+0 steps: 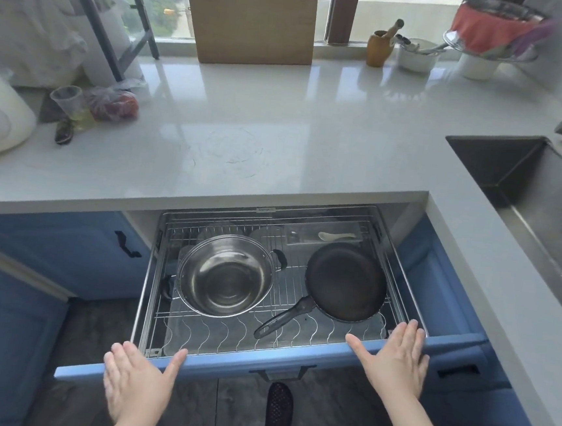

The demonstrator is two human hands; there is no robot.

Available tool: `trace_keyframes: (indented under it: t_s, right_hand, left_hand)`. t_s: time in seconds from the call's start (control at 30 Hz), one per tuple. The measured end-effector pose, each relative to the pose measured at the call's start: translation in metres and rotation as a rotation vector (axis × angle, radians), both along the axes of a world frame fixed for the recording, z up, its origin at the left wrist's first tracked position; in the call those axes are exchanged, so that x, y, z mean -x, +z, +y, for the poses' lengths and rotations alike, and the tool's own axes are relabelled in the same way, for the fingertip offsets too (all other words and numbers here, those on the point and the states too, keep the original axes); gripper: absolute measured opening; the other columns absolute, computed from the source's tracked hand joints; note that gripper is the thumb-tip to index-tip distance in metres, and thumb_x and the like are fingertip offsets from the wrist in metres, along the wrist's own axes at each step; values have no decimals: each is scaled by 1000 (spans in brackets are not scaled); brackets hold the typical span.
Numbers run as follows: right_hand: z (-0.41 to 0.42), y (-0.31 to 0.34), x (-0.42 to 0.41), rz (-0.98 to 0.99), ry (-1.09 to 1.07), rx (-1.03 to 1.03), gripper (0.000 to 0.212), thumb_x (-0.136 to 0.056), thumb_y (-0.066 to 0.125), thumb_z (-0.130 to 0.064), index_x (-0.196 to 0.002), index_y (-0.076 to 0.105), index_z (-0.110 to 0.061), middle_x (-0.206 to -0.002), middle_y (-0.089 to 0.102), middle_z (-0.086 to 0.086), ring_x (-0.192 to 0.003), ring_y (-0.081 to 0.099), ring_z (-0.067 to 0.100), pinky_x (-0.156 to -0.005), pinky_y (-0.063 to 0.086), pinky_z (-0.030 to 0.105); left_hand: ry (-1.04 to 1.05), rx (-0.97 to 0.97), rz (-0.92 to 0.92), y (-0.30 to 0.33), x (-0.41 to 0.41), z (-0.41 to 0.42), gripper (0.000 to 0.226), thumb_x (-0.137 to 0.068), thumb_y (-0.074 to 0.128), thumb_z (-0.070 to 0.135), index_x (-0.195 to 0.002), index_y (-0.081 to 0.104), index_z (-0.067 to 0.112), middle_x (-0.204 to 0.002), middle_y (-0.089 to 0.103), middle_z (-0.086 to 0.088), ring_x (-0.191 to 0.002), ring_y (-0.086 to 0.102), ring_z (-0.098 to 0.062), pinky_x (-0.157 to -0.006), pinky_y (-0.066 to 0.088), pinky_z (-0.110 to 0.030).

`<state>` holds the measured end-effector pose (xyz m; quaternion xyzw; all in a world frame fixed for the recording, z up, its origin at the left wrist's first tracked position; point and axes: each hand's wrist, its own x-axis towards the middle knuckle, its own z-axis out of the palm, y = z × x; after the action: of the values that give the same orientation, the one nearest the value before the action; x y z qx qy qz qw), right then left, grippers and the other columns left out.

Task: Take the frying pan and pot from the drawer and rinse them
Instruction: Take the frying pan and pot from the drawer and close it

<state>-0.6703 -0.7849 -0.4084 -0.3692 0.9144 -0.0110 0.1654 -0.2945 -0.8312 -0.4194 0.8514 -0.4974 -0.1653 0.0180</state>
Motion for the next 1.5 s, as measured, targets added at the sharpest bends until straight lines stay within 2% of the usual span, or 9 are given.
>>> trace_keyframes:
  t_s: [0.1,0.23,0.37,0.57,0.9,1.0,1.2,1.3,1.5]
  right_hand:
    - [2,1,1,23,16,-24,125,-68,31,-92,-155,6,-5,-164,0,9,-150,-7,23,-119,10,48]
    - [1,3,11,74,63,56,117,-73,35,-87,-155,11,-7,-163,10,8,-150,6,23,-119,8,47]
    - [-19,2,39,-51,94,162,108,-77,54,-73,-154,16,-6,-160,22,10,-146,22,25,-117,22,42]
    - [-45,-2,70,-228,180,43,104,-81,64,-62,-155,10,-15,-158,24,6,-143,27,22,-112,35,41]
    - [-87,-41,120,-392,207,-118,112,-74,77,-52,-156,9,-18,-156,28,3,-139,36,20,-109,38,36]
    - [-104,-57,135,-427,218,-149,119,-65,85,-48,-154,12,-18,-154,32,2,-137,38,19,-109,38,34]
    - [-135,-90,164,-508,212,-252,143,-58,92,-35,-154,-13,-15,-159,17,6,-144,27,23,-114,32,38]
    - [-147,-108,167,-469,233,-296,147,-49,95,-33,-154,-7,-19,-153,28,7,-139,36,24,-112,36,38]
    - [-149,-134,160,-305,227,-383,144,-61,92,-29,-152,-18,-10,-152,24,7,-136,40,21,-109,38,35]
  left_hand:
    - [-8,1,16,0,-1,1,111,-78,55,71,-151,17,-4,-160,16,-20,-148,10,-34,-120,12,-44]
    - [-184,102,22,3,8,-11,109,-78,63,64,-152,17,-2,-161,14,-18,-150,10,-32,-120,12,-44]
    - [-414,130,117,15,49,-39,107,-81,59,63,-155,9,4,-163,3,-10,-151,0,-24,-122,5,-38]
    - [-657,132,216,23,120,-74,104,-85,56,63,-156,2,11,-164,-1,-1,-151,-9,-17,-121,0,-32]
    - [-891,-3,219,-21,213,-122,108,-83,56,66,-156,-2,13,-164,-4,0,-150,-10,-16,-117,-6,-26]
    - [-923,-76,208,-44,237,-134,109,-82,58,66,-156,-5,15,-164,-5,1,-150,-10,-16,-118,-4,-27]
    - [-932,-164,234,-87,268,-166,123,-71,74,61,-155,-3,14,-163,6,-3,-151,3,-21,-121,8,-31]
    - [-923,-253,201,-110,271,-178,136,-65,77,63,-153,-14,14,-163,-5,-4,-151,-2,-22,-121,16,-32]
    - [-917,-360,240,-130,276,-198,143,-64,85,48,-151,-23,16,-161,-20,0,-149,-15,-17,-121,17,-32]
